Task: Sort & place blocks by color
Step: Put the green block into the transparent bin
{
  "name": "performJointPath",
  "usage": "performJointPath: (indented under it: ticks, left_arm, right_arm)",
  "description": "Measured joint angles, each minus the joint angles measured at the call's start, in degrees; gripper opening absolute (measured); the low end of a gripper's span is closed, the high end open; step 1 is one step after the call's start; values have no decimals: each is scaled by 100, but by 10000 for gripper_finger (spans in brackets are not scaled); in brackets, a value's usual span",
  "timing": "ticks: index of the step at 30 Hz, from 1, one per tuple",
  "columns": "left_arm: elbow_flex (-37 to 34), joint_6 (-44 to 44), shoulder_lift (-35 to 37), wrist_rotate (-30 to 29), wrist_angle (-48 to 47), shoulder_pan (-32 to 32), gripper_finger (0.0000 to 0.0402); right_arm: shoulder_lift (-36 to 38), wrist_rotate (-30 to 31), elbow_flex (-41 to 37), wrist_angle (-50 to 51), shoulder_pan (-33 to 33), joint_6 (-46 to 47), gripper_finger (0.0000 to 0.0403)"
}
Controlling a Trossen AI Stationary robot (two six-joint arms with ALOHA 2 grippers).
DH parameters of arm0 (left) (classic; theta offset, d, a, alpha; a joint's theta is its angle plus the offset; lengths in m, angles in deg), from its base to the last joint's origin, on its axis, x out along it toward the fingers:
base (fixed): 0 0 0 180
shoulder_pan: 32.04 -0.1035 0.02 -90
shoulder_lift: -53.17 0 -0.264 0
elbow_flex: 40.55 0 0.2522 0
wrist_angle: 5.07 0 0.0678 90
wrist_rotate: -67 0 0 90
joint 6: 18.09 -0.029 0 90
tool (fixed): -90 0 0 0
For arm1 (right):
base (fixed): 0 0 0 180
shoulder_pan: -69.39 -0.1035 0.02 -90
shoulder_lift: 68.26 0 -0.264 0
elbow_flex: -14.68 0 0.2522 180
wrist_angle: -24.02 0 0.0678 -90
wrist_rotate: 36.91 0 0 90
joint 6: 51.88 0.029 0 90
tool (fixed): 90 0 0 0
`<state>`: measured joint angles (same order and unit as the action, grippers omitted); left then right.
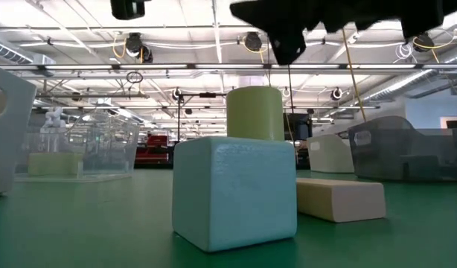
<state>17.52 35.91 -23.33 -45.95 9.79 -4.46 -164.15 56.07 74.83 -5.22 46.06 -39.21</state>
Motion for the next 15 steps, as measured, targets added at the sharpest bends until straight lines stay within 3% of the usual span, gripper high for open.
performJointPath:
  ticks: [9,15]
  left_arm:
    - [0,-192,0,-163,-4,62,361]
    - [0,-100,-1,-171,-4,52,360]
  right_arm:
    - [-800,20,0,-556,-478,377,187]
    - [-1060,851,0,-657,-658,460,187]
